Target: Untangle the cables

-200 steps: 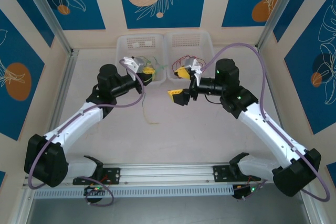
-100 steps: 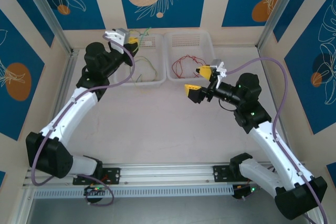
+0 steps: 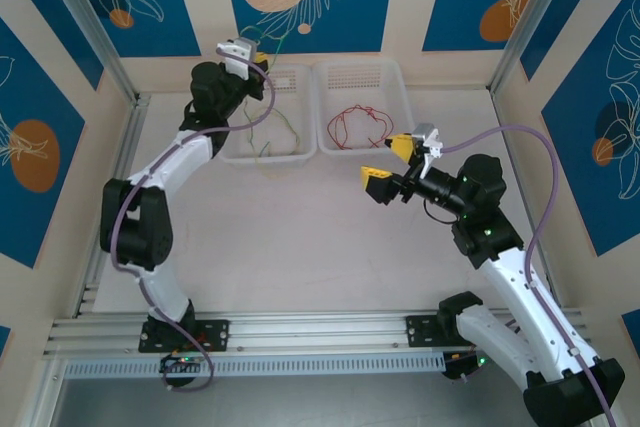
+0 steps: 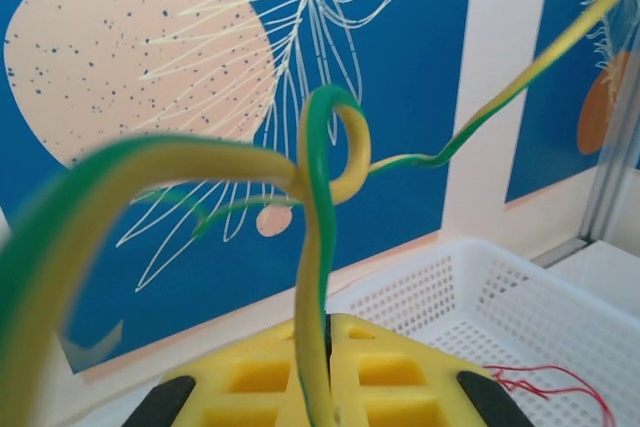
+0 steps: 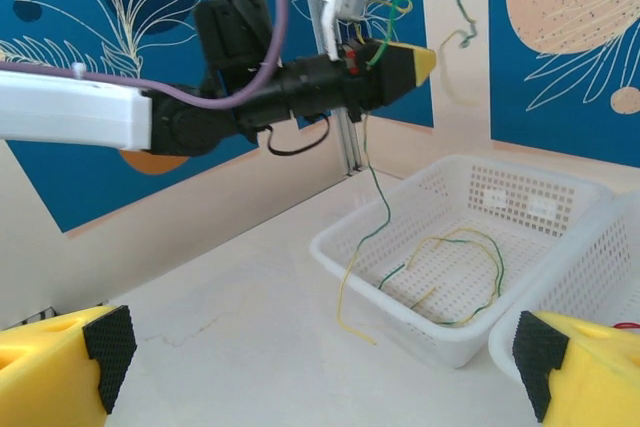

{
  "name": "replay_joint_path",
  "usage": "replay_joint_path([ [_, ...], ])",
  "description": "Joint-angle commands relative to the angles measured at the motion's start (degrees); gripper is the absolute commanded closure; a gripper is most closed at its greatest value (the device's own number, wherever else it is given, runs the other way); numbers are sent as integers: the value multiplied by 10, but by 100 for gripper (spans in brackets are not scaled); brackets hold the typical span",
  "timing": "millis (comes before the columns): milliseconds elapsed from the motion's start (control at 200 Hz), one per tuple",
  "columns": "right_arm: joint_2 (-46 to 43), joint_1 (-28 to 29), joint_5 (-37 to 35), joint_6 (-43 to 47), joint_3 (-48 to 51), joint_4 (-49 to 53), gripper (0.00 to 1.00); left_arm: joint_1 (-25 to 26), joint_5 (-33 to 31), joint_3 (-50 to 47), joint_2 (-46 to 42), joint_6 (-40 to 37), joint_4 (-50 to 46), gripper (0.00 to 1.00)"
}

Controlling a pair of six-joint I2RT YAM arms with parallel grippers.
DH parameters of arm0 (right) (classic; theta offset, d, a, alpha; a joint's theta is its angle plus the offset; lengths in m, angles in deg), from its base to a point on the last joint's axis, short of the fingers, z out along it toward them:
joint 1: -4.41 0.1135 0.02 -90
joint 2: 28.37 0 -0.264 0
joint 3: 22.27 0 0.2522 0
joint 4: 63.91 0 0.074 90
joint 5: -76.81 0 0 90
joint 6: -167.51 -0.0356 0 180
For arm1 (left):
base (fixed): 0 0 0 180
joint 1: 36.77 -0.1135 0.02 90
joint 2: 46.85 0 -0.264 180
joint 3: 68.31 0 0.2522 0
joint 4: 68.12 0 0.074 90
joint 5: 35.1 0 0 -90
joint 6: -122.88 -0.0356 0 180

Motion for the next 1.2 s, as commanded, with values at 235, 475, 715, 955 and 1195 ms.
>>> replay_joint_path([
  [235, -14, -7, -40, 5, -3, 18, 1, -22, 121, 191, 20, 67, -122, 100],
  [475, 1, -8, -18, -6, 3, -25, 0, -17, 64, 57, -21, 30, -91, 100],
  [715, -8, -9, -8, -10, -6, -19, 1, -16, 79, 39, 32, 23, -64, 100],
  [955, -33, -9, -22, -5, 2, 7, 0, -7, 77, 5, 53, 26, -58, 100],
  [1195, -33, -10, -19, -13, 10, -10, 1, 7, 34, 0, 97, 56, -123, 100],
])
